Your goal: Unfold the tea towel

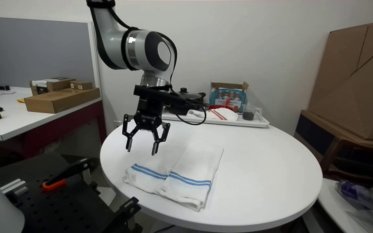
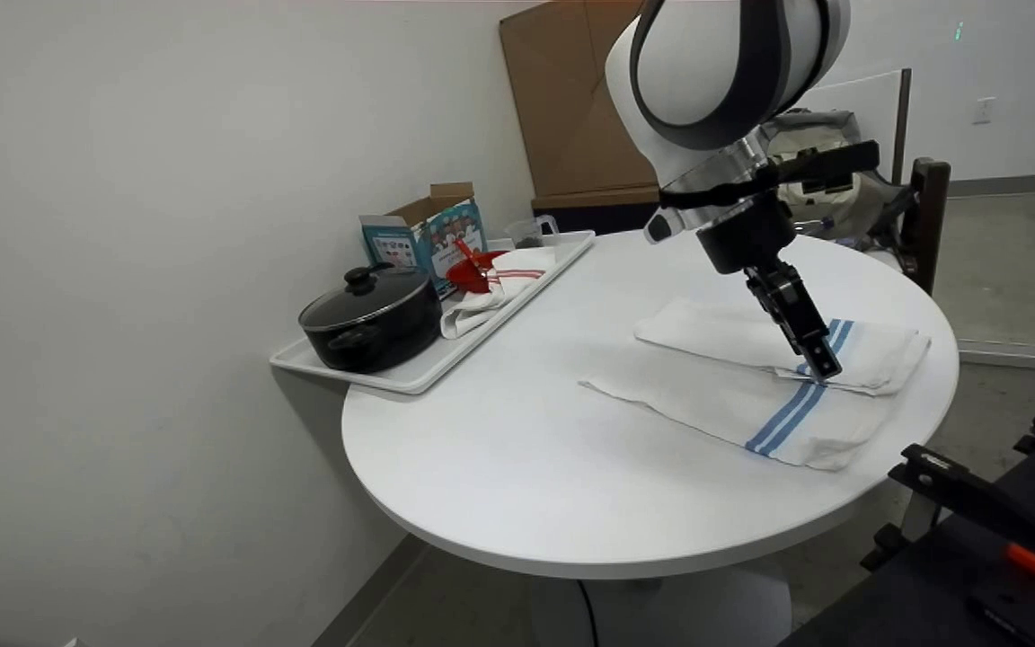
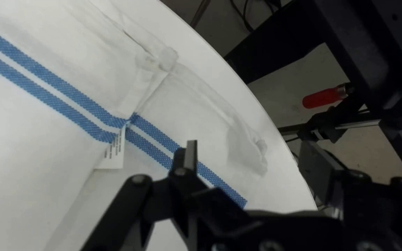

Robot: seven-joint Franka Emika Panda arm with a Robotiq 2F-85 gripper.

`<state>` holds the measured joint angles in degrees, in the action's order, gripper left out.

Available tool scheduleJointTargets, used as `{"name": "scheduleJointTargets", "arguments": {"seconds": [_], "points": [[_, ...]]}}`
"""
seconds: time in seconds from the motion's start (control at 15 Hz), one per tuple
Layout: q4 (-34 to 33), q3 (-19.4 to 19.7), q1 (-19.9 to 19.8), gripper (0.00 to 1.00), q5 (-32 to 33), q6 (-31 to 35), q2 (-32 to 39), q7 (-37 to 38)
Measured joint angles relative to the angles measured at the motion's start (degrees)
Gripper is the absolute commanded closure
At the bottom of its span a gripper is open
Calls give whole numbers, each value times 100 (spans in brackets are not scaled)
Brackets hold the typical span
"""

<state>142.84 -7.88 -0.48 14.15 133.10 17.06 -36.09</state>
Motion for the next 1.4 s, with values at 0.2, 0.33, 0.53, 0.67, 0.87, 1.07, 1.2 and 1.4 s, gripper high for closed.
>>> {"name": "scheduleJointTargets", "arguments": {"seconds": [0.2,0.33,0.53,0.67,0.87,1.07,1.2,1.4], "points": [[-81,121,-47,0,-148,16,-176,296],[-198,259,-137,0,-301,11,-353,478],[-385,517,-325,0,-498,6,-645,719],[-465,659,-400,0,-599,15,-855,982],[-480,740,-399,0,-755,16,-1224,1623],[-397,740,-331,0,-812,15,-1666,2479],[-266,739,-288,0,-810,18,-2005,3090],[-2,724,-271,0,-759,26,-2516,3922]]}}
